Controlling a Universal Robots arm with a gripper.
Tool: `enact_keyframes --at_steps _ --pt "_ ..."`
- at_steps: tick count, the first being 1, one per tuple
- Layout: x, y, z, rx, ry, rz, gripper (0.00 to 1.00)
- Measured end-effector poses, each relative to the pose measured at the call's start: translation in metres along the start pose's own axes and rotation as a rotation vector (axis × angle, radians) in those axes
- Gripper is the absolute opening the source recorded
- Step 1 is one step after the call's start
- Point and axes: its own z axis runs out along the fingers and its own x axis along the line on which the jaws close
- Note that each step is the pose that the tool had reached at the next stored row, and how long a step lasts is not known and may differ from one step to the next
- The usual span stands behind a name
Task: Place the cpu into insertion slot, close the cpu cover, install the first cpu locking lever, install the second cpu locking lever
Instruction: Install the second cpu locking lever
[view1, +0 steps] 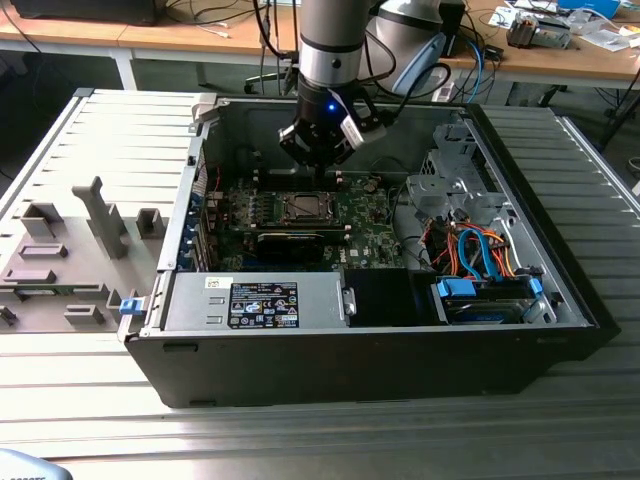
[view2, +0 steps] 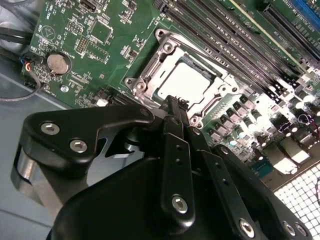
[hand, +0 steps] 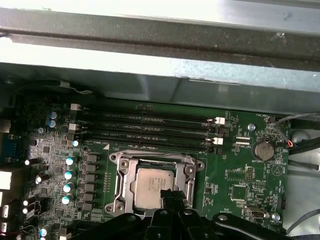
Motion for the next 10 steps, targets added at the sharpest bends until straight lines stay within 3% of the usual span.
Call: enact_keyframes --at_steps 10 --pt "0.0007 -0.0069 -0.0002 0.0000 0.0000 0.000 0.11"
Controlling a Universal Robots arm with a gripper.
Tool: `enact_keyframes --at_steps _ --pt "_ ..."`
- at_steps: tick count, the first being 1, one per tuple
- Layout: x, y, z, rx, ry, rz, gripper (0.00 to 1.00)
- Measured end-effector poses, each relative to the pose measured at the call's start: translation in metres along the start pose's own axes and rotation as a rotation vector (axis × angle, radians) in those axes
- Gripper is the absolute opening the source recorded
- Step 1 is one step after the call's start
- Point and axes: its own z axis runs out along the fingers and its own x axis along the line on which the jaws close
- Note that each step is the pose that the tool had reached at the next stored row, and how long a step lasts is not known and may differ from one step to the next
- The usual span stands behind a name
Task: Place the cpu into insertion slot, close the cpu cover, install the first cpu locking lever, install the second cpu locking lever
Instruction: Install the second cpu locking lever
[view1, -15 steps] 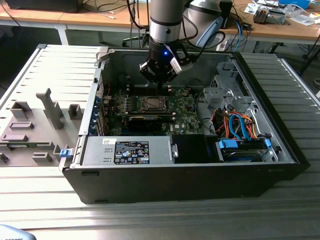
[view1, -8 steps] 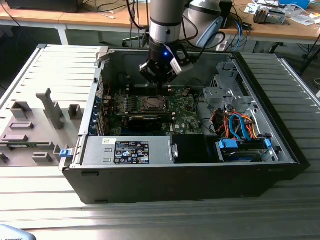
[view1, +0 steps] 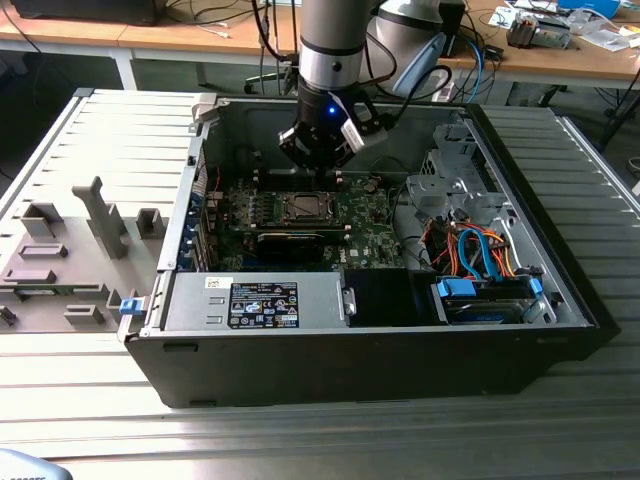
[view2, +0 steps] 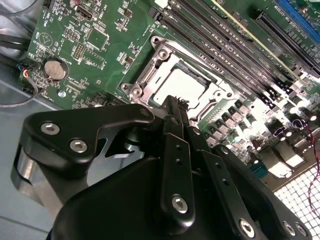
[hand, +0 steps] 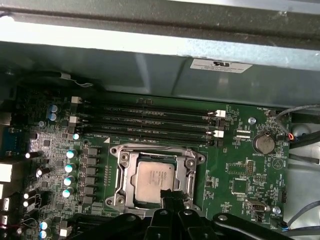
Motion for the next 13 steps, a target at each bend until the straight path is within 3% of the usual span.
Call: enact_keyframes --at_steps 13 --pt "0.0003 -0.0030 0.0000 -0.0001 0.0000 0.000 0.11"
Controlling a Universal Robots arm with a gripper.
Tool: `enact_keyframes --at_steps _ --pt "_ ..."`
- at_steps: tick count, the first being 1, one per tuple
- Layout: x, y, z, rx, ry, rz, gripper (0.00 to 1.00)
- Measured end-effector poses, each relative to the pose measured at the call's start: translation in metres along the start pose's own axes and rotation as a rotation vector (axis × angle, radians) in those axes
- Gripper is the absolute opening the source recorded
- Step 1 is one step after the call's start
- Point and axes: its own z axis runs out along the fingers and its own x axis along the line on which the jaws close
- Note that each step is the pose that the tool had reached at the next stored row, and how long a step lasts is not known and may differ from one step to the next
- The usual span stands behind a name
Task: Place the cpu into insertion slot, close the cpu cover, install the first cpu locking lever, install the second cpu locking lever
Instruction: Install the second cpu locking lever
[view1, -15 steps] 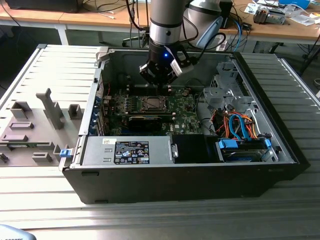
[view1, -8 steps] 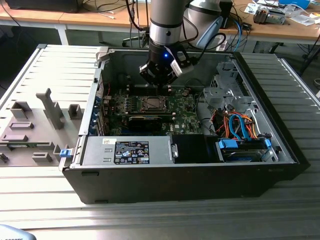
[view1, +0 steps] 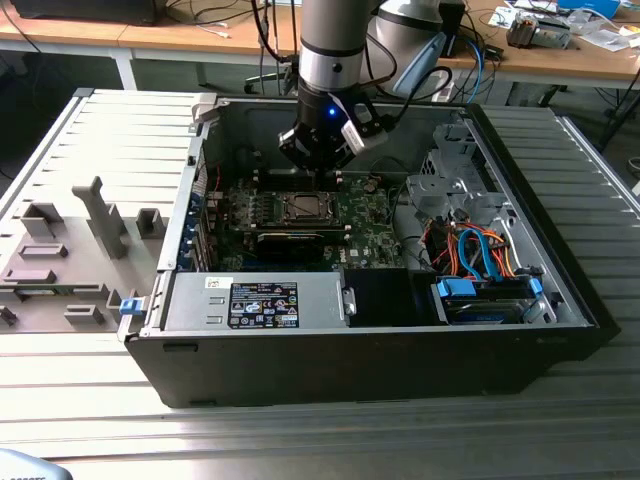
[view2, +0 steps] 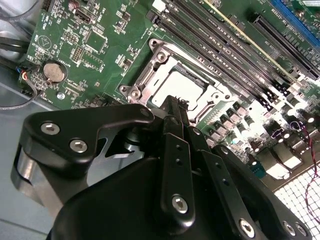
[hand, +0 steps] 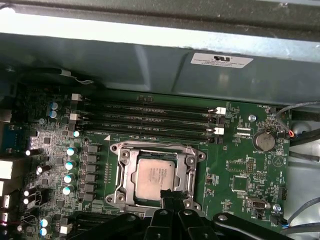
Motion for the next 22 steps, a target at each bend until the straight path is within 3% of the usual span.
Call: enact_keyframes --at_steps 22 --pt "0.0004 -0.0042 -0.0001 0.0000 0.0000 0.000 0.11"
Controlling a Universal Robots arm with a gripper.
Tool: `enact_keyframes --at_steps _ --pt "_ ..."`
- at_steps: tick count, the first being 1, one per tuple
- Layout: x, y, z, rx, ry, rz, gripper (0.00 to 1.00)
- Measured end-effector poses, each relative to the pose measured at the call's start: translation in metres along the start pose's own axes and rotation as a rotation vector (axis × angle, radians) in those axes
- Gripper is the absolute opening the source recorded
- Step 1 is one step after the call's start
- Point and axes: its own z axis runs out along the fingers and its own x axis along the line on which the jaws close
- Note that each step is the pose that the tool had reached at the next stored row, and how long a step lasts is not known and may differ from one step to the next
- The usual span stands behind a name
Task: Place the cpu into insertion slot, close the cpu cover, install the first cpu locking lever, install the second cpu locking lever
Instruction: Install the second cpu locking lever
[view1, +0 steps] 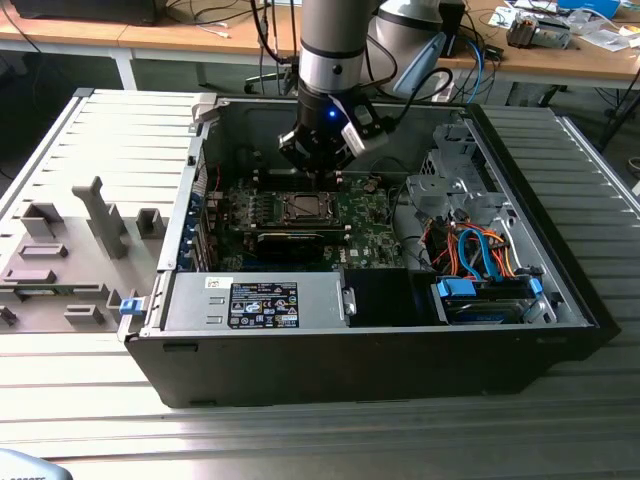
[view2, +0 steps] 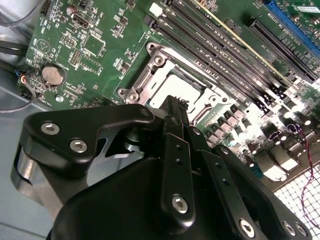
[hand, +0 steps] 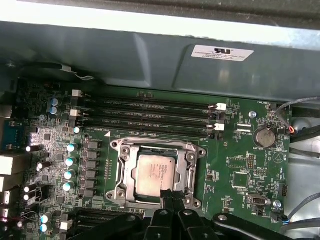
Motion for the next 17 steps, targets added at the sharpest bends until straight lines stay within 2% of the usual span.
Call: enact_keyframes --at_steps 17 --pt "0.0006 -0.0031 0.0001 0.0000 0.0001 0.000 0.11"
